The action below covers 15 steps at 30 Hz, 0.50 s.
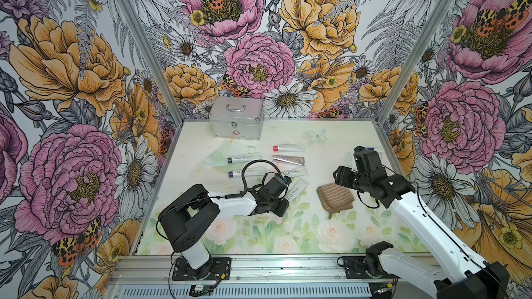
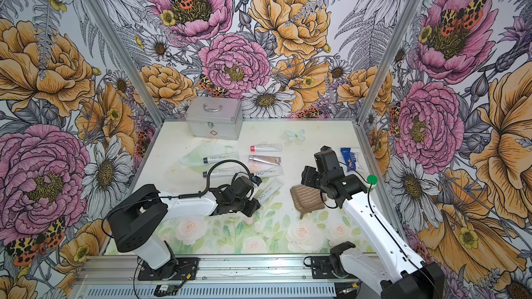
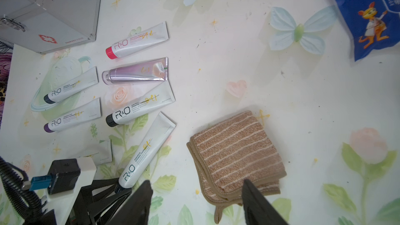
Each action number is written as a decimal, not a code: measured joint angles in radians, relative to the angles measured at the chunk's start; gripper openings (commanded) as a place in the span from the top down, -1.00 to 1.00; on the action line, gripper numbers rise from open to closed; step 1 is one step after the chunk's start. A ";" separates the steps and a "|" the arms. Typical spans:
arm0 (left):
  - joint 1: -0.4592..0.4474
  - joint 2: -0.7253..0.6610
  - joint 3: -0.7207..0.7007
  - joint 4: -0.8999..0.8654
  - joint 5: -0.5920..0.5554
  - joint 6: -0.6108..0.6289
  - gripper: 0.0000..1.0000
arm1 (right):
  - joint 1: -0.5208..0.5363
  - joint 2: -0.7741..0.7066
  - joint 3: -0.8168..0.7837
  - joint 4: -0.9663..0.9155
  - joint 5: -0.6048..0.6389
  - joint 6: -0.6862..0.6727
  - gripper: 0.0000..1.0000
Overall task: Wipe the surface of the toothpaste tube
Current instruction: Move the toothpaste to the center of the board.
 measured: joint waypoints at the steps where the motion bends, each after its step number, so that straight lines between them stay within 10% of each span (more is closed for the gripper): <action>1: -0.001 0.006 0.008 -0.002 0.003 0.002 0.39 | 0.000 0.016 0.000 0.000 0.000 0.000 -0.33; 15: -0.045 0.067 0.089 -0.011 0.034 0.043 0.39 | 0.020 0.237 -0.051 0.047 -0.064 0.004 -0.29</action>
